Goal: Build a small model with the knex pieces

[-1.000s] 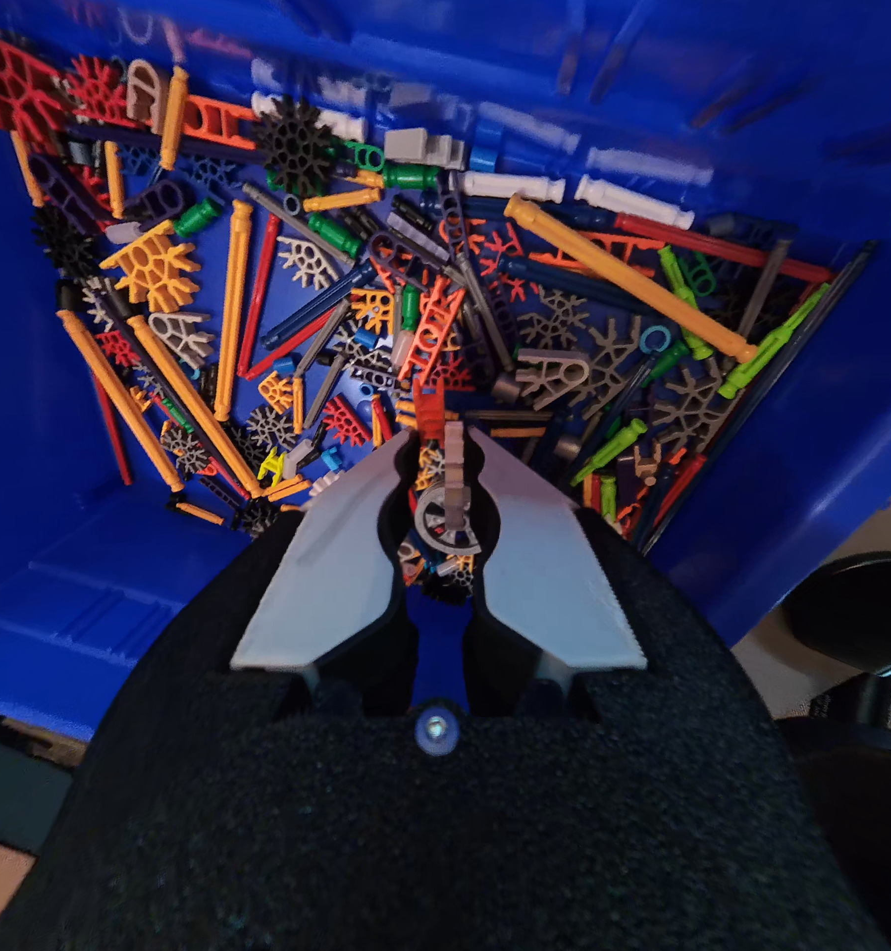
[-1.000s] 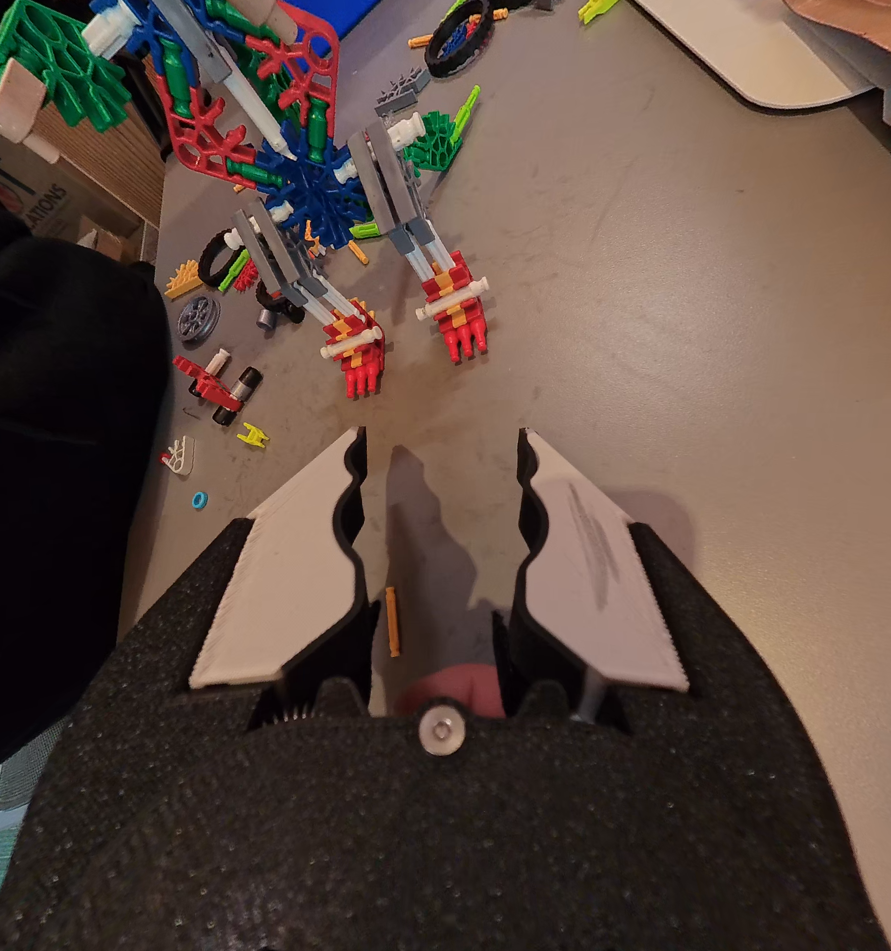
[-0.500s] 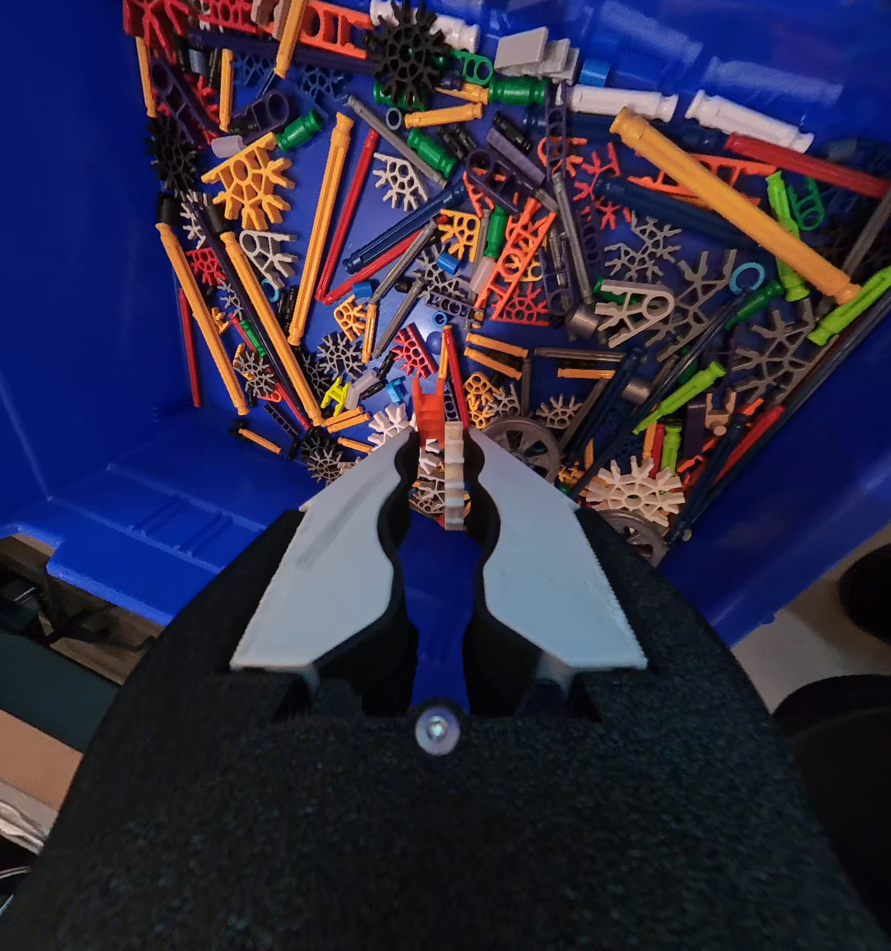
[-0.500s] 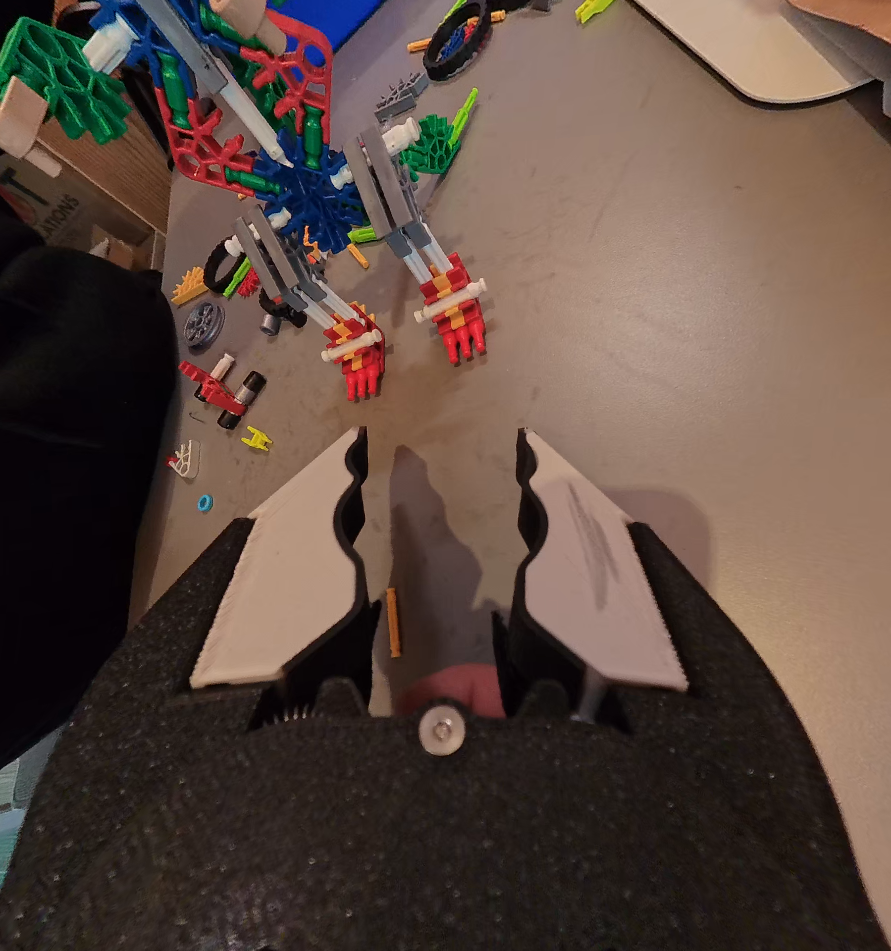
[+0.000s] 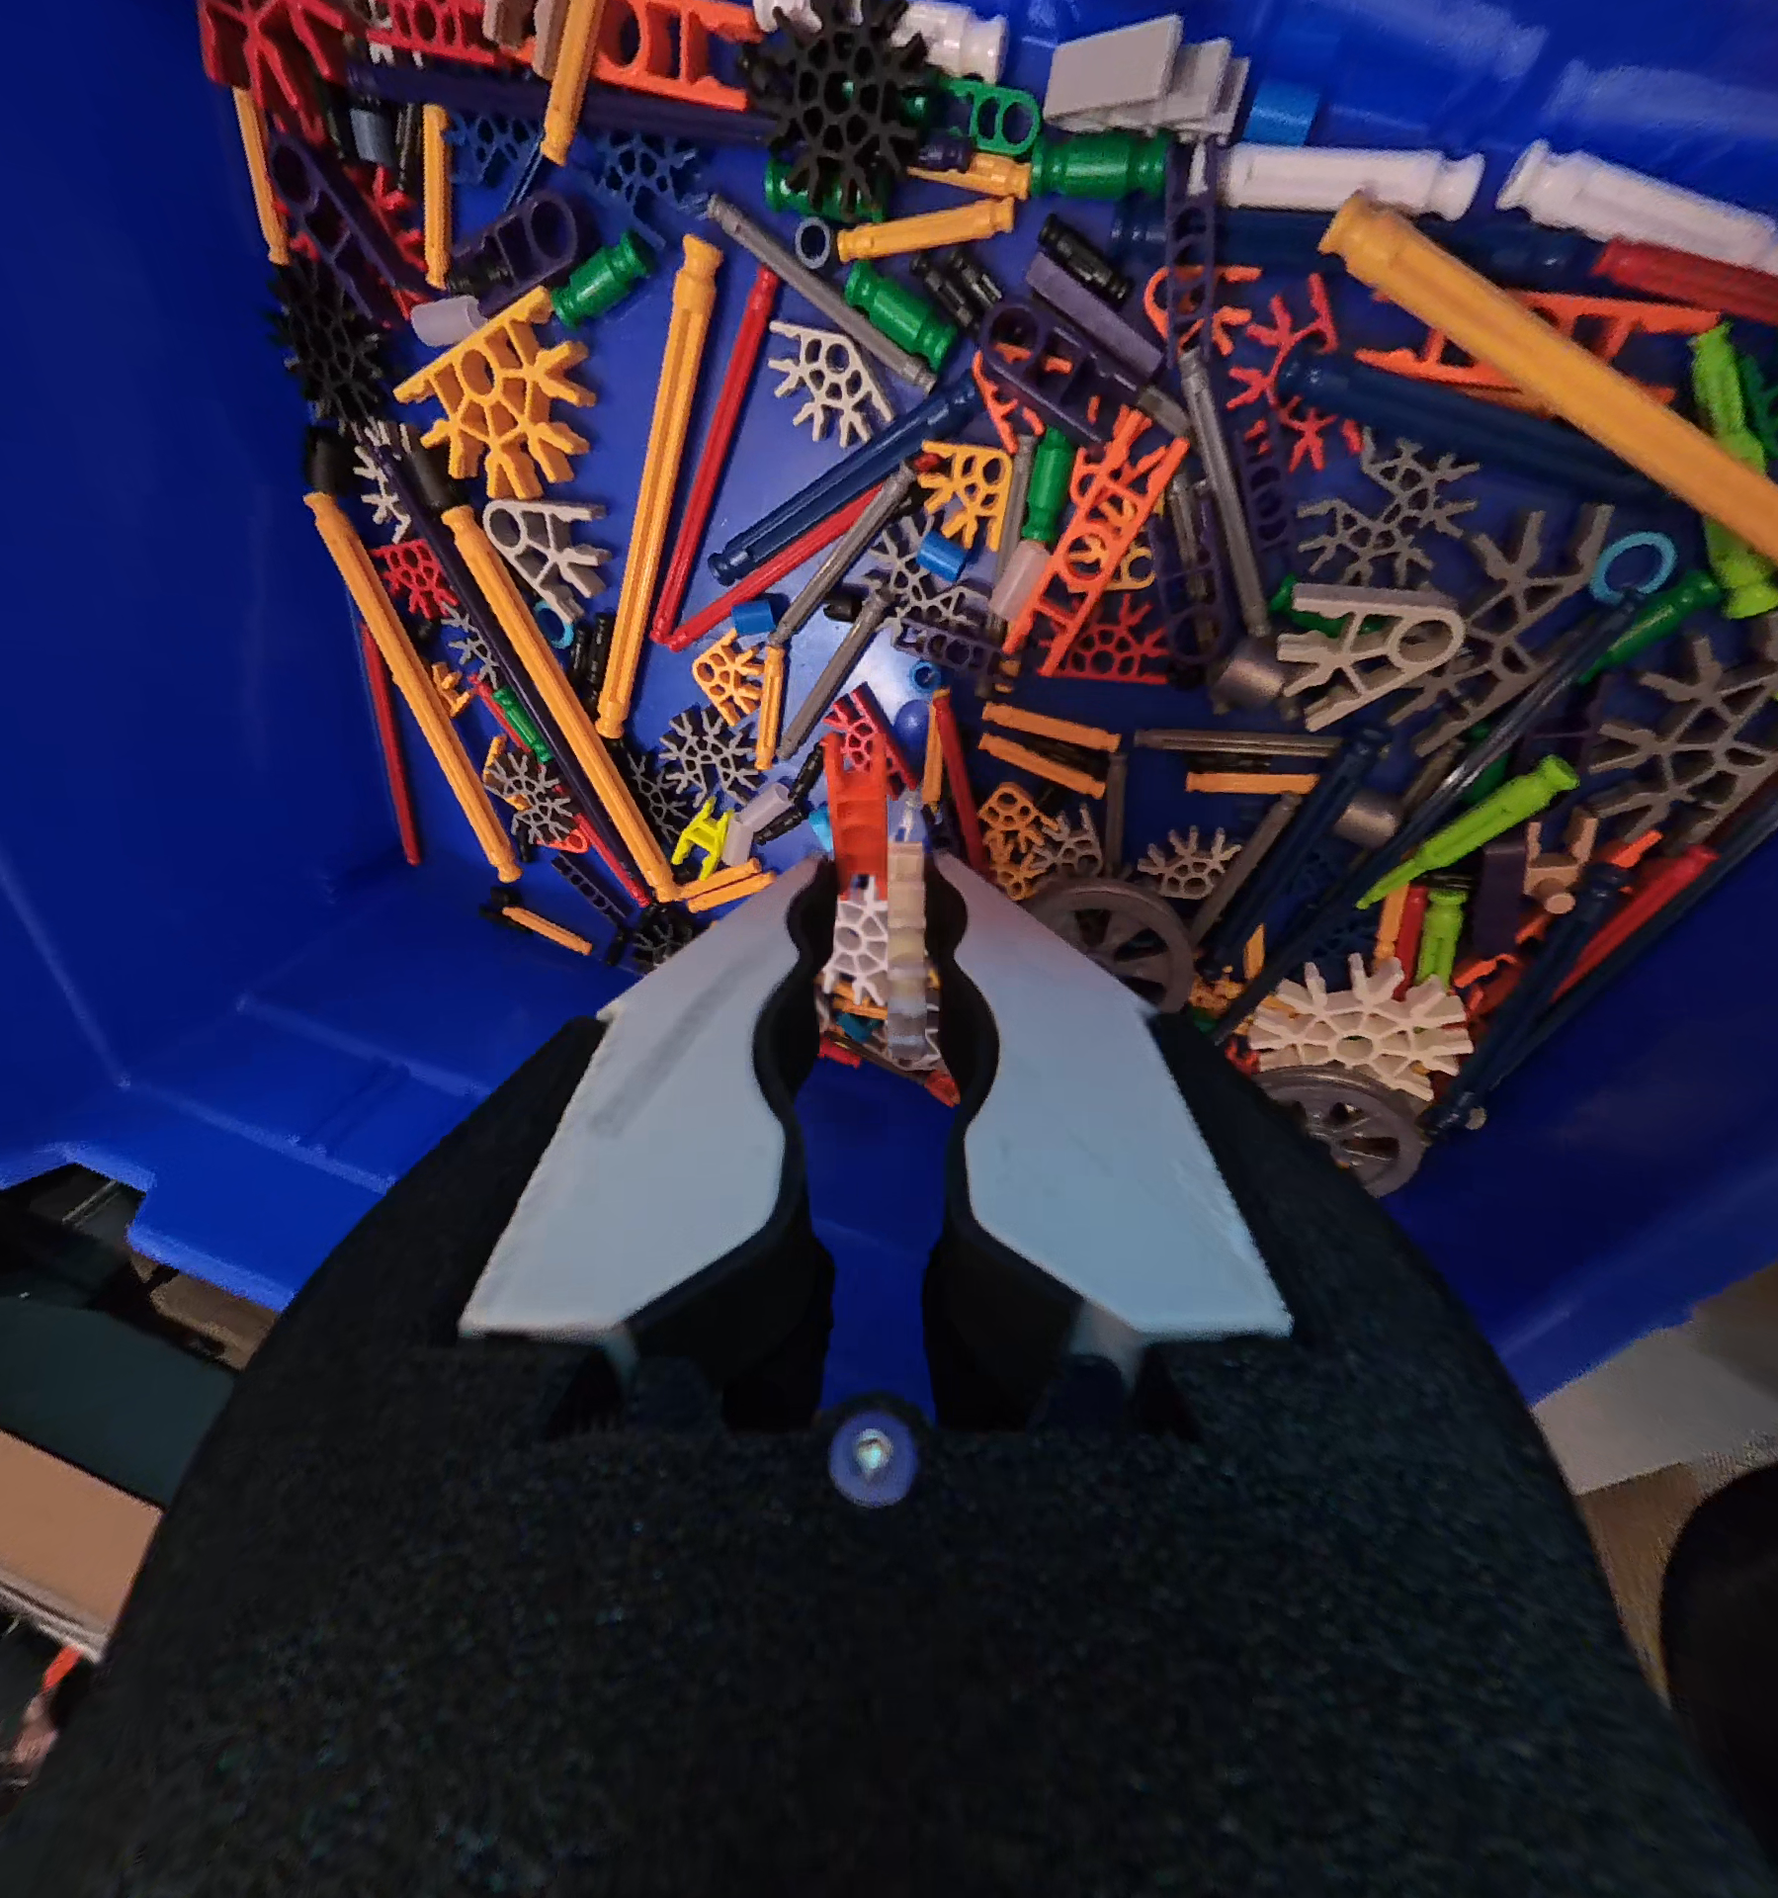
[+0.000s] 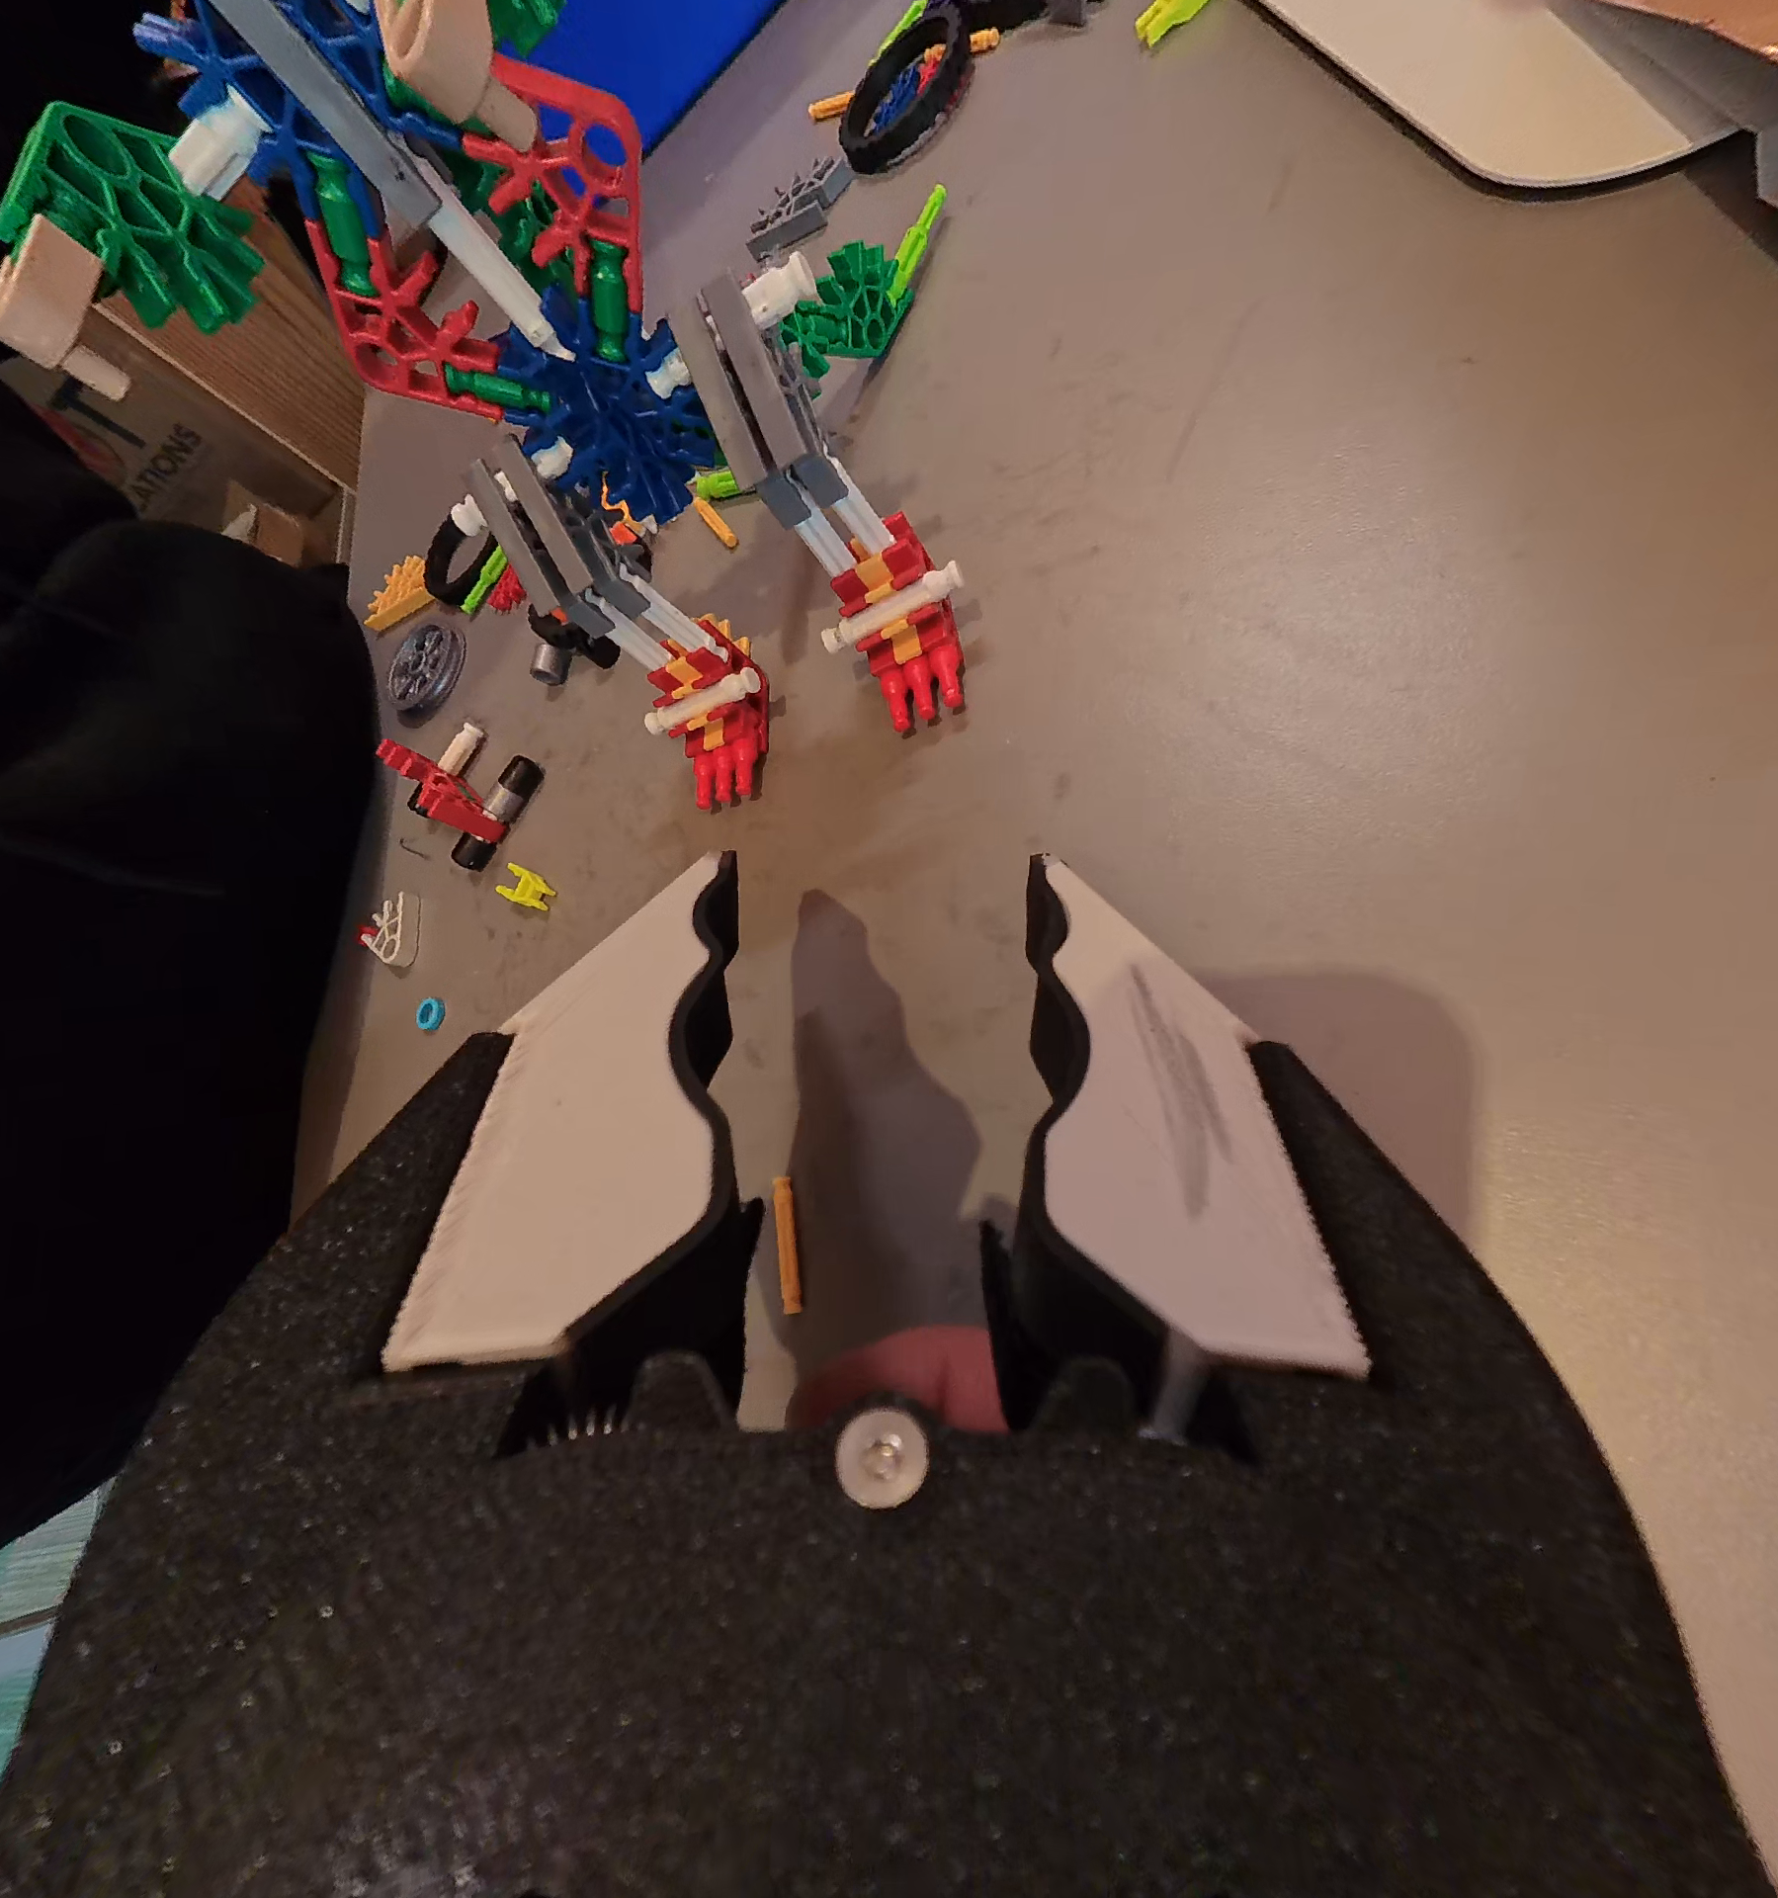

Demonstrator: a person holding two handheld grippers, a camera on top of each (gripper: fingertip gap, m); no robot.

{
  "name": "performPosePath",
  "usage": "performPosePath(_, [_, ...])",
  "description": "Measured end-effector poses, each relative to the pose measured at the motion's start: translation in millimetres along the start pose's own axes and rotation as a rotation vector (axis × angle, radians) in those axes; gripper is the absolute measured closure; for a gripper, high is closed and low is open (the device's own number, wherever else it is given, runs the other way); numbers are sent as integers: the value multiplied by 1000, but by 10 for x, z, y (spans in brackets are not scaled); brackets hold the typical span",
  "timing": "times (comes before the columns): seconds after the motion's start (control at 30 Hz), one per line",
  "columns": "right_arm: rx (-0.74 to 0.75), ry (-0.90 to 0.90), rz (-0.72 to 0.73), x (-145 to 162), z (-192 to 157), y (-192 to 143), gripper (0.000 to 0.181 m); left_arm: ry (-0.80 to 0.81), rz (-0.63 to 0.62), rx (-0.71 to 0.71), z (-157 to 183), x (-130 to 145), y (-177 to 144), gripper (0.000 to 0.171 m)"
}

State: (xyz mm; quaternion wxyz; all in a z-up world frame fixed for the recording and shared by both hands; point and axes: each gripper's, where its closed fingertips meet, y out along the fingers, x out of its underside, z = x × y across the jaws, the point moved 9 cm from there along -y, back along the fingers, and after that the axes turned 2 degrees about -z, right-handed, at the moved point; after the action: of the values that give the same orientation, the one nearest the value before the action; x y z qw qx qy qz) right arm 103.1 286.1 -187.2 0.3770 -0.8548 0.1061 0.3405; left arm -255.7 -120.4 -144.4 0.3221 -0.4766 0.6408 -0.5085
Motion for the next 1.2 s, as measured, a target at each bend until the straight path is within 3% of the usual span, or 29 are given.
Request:
performPosePath(0.4, [-22,39,10,-11,37,-17,125,-30,28,-31,-67,72,-102,149])
performPosePath(0.67, [-34,66,16,-20,64,-25,125,-20,61,33,135,89,-229,144])
performPosePath(0.97, [-67,97,15,-31,90,-32,125,61,162,161,474,-122,-188,132])
performPosePath(1.2, [-76,105,13,-34,98,-32,125,93,183,153,488,-214,-60,137])
